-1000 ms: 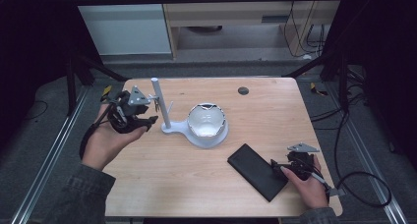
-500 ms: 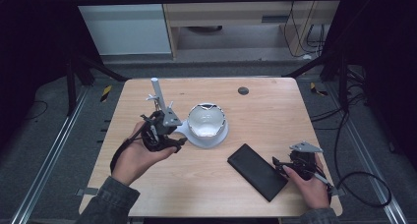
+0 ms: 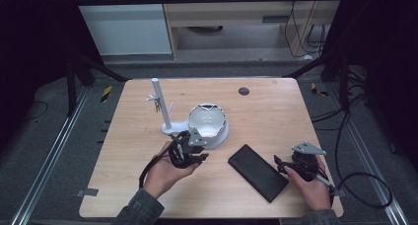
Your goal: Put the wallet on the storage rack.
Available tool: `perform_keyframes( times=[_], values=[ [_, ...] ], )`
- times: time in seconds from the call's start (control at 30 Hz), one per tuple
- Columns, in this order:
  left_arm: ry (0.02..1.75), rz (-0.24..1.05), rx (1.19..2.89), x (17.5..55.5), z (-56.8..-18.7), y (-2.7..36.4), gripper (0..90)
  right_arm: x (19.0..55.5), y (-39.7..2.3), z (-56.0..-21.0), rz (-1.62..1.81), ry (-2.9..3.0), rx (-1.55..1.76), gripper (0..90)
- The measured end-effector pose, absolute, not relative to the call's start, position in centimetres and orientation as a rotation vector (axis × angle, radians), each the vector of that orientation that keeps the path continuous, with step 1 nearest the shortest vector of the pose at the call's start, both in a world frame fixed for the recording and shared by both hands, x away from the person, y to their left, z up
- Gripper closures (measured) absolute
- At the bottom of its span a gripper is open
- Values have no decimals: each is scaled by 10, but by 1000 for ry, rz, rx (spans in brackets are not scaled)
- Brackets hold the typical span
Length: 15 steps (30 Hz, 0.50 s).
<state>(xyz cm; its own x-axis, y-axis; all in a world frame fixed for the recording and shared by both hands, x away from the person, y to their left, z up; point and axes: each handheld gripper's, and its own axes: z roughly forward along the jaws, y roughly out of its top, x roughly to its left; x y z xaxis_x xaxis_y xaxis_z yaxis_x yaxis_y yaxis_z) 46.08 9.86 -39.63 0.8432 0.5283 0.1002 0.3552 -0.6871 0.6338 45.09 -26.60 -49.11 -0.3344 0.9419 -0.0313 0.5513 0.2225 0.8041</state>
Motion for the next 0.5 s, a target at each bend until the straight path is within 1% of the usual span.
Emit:
perform_keyframes(
  times=[0.13, 0.17, 0.27, 0.5],
  values=[
    [614, 317, 2419, 462, -416, 82, 808, 449, -265, -489, 978, 1976, 1352, 207],
    [610, 312, 2423, 462, -419, 80, 840, 449, -265, -489, 976, 1978, 1340, 213],
    [601, 306, 2436, 462, -428, 72, 893, 449, -265, -488, 979, 1979, 1338, 225],
    [603, 285, 2469, 467, -448, 61, 900, 449, -264, -489, 975, 1984, 1339, 226]
  ],
)
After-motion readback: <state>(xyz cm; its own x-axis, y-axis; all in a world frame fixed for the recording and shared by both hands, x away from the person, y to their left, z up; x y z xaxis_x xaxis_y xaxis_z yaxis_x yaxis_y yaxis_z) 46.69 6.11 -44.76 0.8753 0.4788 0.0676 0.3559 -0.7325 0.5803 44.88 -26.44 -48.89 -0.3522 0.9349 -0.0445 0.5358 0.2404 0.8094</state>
